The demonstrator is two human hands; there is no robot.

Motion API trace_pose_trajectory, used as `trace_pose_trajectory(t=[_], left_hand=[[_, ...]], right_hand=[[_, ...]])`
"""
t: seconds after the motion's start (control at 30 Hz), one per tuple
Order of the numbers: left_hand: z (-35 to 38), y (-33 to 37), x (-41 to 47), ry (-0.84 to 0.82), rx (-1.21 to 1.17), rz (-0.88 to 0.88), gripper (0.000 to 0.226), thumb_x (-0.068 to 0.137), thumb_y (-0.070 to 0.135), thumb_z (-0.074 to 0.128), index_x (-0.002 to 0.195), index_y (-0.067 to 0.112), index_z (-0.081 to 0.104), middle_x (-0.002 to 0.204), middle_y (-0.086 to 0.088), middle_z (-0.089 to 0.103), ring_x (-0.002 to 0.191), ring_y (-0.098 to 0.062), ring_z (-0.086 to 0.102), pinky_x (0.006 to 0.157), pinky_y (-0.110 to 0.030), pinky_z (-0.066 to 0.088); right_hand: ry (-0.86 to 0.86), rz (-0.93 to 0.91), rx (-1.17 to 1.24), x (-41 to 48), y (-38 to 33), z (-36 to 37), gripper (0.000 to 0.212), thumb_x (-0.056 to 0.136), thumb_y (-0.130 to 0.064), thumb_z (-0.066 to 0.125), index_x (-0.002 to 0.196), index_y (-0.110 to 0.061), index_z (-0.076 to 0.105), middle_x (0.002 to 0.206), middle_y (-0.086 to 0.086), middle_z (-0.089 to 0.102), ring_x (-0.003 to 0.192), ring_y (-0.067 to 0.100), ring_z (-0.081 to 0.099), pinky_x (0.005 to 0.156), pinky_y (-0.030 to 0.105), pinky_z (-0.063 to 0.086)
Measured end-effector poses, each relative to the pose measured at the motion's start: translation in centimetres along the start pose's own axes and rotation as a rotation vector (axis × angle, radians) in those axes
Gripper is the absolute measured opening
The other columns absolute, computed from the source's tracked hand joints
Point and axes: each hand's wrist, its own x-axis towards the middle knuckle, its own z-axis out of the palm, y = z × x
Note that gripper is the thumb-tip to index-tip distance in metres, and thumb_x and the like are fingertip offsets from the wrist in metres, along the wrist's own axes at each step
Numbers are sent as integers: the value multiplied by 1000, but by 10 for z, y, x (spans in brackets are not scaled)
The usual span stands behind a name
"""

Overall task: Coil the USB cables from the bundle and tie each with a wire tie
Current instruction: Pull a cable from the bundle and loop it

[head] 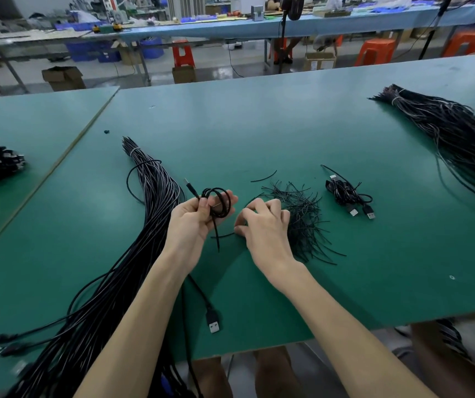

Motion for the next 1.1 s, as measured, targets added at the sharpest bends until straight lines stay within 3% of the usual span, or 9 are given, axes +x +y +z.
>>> trace_pose_trajectory(t=[0.1, 0.2, 0.3, 0.4, 0.5, 0.63, 0.73, 0.93, 1.1], left_hand=[[0, 0, 1, 16, -1, -40, 29, 109, 2, 38, 85, 1, 55, 103, -17, 75, 109, -38, 72, 89, -40, 61], [-1, 0, 2, 58, -3, -72, 28, 108, 1, 40, 86, -1, 56, 91, -9, 76, 98, -31, 75, 77, -35, 62], [-3, 0, 4, 92, -8, -63, 29, 108, 1, 40, 84, -1, 57, 93, -12, 72, 95, -30, 75, 78, -37, 62], [-6, -1, 7, 143, -6, -44, 31, 109, 1, 39, 85, -2, 58, 104, -20, 71, 102, -35, 74, 83, -40, 62], [-4, -4, 8, 140, 47, -37, 33, 110, 2, 38, 85, -2, 59, 110, -25, 73, 106, -38, 73, 89, -43, 61], [-1, -9, 7, 53, 119, -51, 36, 109, 3, 41, 83, 1, 66, 98, -16, 78, 98, -29, 76, 83, -36, 62], [-4, -13, 7, -5, 196, -74, 32, 108, 5, 45, 85, 3, 69, 96, -12, 76, 96, -25, 73, 83, -34, 61], [-4, -16, 4, -82, 284, -60, 26, 108, 7, 48, 103, 4, 73, 89, -5, 75, 86, -14, 67, 83, -32, 59], [0, -16, 2, -70, 292, -14, 19, 106, 7, 50, 110, 4, 67, 93, -5, 78, 87, -16, 71, 79, -30, 61]], right_hand=[[-15, -13, -91, -2, -4, 1, 6, 100, -20, 63, 106, -19, 65, 118, -3, 52, 114, 24, 35, 93, 35, 25], [-76, -35, -233, -1, -9, 1, 41, 80, 5, 68, 115, -14, 58, 119, 4, 49, 114, 27, 36, 94, 36, 28], [-63, 8, -312, -2, -9, -5, 53, 71, 4, 73, 116, -13, 52, 115, 5, 53, 109, 27, 40, 92, 37, 30], [77, 81, -221, -3, -6, -15, 30, 88, -1, 64, 110, -16, 52, 107, 1, 58, 102, 24, 44, 90, 37, 31], [241, 135, 73, -3, -8, -25, 9, 103, -9, 52, 109, -15, 53, 101, 0, 60, 98, 23, 48, 89, 36, 30], [250, 121, 529, -7, -19, -25, 14, 104, -16, 57, 118, -16, 57, 88, -8, 57, 95, 19, 56, 89, 36, 44], [211, 134, 593, -13, -23, -17, 21, 103, -18, 60, 124, -17, 59, 93, -7, 61, 97, 16, 60, 90, 34, 50], [293, 148, 622, -17, -17, -6, 7, 100, -10, 63, 105, -8, 68, 104, -2, 64, 98, 18, 64, 89, 40, 55], [316, 139, 626, -15, -17, -6, 6, 99, -8, 65, 103, -8, 69, 101, -4, 63, 94, 16, 62, 88, 36, 53]])
